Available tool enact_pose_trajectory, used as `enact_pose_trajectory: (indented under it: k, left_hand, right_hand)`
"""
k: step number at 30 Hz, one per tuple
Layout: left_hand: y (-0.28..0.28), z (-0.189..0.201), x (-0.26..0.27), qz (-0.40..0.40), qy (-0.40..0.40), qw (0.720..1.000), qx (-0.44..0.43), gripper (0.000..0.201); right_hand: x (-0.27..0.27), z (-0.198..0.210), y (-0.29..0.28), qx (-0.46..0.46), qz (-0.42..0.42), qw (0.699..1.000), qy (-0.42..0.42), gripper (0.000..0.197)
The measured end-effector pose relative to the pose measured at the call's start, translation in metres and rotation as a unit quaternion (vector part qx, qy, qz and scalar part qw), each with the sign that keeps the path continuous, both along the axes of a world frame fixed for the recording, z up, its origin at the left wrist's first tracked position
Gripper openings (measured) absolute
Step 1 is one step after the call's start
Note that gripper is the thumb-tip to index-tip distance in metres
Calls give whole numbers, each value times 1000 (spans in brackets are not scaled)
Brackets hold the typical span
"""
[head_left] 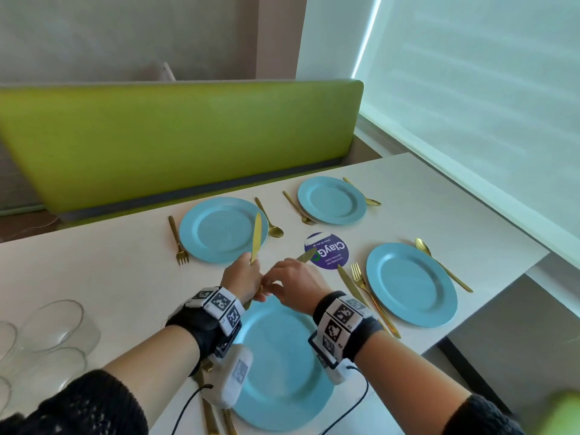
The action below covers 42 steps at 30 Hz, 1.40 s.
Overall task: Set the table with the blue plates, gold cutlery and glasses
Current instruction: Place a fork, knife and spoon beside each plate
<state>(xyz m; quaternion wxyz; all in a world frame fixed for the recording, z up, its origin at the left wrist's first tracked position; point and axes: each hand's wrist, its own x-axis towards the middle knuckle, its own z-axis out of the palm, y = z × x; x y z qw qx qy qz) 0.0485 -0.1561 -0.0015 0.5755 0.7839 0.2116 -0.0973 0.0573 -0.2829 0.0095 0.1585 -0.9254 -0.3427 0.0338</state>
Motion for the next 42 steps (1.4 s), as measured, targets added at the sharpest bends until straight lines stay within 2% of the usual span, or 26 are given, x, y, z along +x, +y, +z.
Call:
enact_pose_trajectory:
  k: [4,6,9,12,15,18,21,23,27,30,42]
  left_hand:
    - [7,0,26,3,-1,1000,-1,23]
    - [11,1,39,-4,-1,999,37,25]
    - [18,-3,61,2,0,996,89,27]
    - [25,-1,83,57,1,996,65,27]
    - [42,-1,106,136,-8,984,118,32]
    - [66,-5,124,214,-17,965,149,35]
    - [82,-11,133,250,-25,956,152,36]
    - [89,-17,137,264,-41,956,123,32]
    - [94,-31,144,277,-43,959,27,13]
    - [99,-44,148,258,-35,965,26,13]
    - [103,-61,170,223,-23,974,10,15]
  right_hand:
    - [33,2,6,-56,28,998,12,23]
    - [50,6,12,-106,31,993,32,23]
    - [76,10,20,-120,53,990,49,22]
    - [106,8,25,-130,49,989,60,19]
    - [143,3,22,-149,-16,986,72,19]
    - [184,-9,13,-129,-141,977,95,21]
    - [221,-28,8,-81,-268,953,119,22]
    - [238,-39,8,-72,-322,934,137,24]
    - [259,-57,13,-90,-364,909,180,22]
    - [270,-67,20,-69,-396,895,196,20]
    - [293,-79,36,-23,-423,884,195,22]
